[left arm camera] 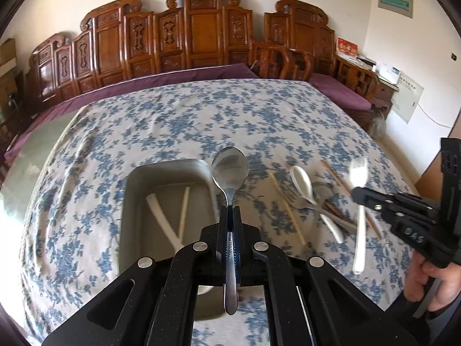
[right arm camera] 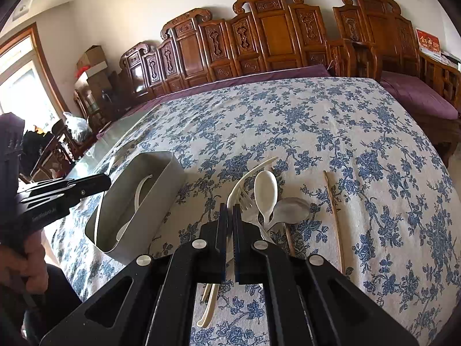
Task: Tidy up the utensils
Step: 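Carry the metal spoon into the grey tray and open the left tool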
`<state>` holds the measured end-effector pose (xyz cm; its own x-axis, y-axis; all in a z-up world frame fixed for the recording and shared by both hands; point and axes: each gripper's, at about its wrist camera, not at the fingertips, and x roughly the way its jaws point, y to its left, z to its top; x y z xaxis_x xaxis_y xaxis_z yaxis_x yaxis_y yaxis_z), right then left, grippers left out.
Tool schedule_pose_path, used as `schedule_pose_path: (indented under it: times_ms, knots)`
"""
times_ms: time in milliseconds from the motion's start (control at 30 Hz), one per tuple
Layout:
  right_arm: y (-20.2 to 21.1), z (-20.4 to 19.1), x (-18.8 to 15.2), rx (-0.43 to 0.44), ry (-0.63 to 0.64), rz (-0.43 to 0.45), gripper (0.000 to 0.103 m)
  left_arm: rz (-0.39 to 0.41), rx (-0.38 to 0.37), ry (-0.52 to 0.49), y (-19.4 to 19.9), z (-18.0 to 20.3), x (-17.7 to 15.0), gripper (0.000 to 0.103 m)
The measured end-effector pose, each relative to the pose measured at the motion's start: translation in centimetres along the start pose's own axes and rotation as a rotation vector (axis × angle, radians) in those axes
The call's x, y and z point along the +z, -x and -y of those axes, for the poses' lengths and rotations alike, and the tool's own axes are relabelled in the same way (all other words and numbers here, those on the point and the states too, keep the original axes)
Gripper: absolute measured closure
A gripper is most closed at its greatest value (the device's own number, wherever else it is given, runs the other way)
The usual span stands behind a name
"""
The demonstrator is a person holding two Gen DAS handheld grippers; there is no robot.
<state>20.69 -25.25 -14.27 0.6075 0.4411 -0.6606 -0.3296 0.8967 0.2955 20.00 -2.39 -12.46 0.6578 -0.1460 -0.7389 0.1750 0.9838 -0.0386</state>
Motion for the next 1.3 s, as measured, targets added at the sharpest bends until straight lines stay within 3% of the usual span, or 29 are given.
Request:
schedule_pose_path:
  times_ms: [500, 1300]
  knots:
    - [-1.6, -1.6, 0.2, 0.018, 0.038, -0.027, 0.099, -0.045, 0.045, 0.076, -3.2, -5.8, -1.7, 0.101]
    - [-2.5, -2.6, -0.3, 0.001, 0.078, -0.057, 0.099, -0.158, 0.086, 0.058, -7.1, -7.2, -3.4, 0.101]
